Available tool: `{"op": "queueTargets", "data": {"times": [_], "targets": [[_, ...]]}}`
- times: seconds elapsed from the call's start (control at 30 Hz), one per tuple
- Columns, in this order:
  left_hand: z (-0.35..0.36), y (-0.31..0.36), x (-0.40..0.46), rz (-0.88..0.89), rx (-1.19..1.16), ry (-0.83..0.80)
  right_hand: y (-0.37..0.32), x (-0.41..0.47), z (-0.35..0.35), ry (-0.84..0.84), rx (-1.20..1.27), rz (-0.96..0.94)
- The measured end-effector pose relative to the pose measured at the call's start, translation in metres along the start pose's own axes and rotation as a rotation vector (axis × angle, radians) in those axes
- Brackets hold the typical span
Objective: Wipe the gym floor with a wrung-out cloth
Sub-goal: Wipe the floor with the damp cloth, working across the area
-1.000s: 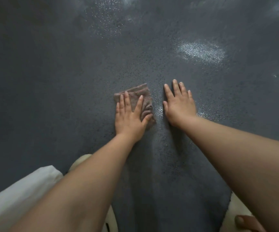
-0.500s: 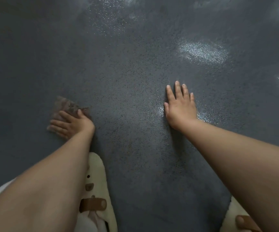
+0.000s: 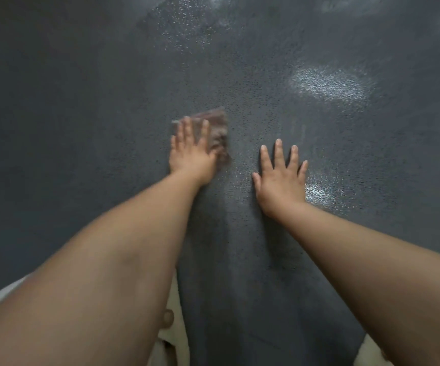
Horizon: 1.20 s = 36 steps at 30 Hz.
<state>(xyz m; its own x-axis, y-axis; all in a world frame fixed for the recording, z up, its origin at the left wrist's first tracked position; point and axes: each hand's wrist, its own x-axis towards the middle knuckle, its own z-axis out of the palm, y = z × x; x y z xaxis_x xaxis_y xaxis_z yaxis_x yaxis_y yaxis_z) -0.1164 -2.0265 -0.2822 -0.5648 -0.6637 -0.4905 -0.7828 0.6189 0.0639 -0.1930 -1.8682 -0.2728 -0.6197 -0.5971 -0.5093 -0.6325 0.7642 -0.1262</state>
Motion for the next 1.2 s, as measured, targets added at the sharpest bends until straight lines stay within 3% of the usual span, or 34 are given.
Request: {"op": "queueTargets", "data": {"times": [0.23, 0.3, 0.37, 0.5, 0.73, 0.9, 1.0, 1.13, 1.2], "targets": [[0.012, -0.133, -0.020, -0.749, -0.351, 0.132, 0.001, -0.002, 0.001, -0.030, -0.015, -0.013], [0.018, -0.148, -0.034, -0.957, -0.422, 0.146, 0.002, -0.002, 0.002, -0.025, -0.018, -0.016], [0.019, -0.142, -0.039, -1.053, -0.446, 0.128, 0.002, -0.002, 0.003, -0.022, -0.019, -0.015], [0.022, -0.093, -0.043, -0.947, -0.444, 0.148, 0.001, -0.004, 0.003, -0.015, -0.009, -0.015], [0.059, 0.041, -0.112, -0.058, -0.082, -0.053, 0.019, -0.014, 0.000, 0.060, 0.111, -0.068], [0.062, 0.031, -0.121, 0.327, 0.188, -0.125, 0.036, -0.027, 0.004, 0.087, 0.138, -0.088], [0.041, -0.008, -0.092, 0.254, 0.223, -0.118, 0.041, -0.031, 0.004, 0.084, 0.110, -0.067], [0.030, -0.043, -0.074, -0.258, -0.074, -0.010, 0.045, -0.036, 0.006, 0.078, 0.101, -0.040], [0.034, -0.034, -0.075, -0.433, -0.207, 0.049, 0.048, -0.038, 0.008, 0.085, 0.106, -0.032]]}}
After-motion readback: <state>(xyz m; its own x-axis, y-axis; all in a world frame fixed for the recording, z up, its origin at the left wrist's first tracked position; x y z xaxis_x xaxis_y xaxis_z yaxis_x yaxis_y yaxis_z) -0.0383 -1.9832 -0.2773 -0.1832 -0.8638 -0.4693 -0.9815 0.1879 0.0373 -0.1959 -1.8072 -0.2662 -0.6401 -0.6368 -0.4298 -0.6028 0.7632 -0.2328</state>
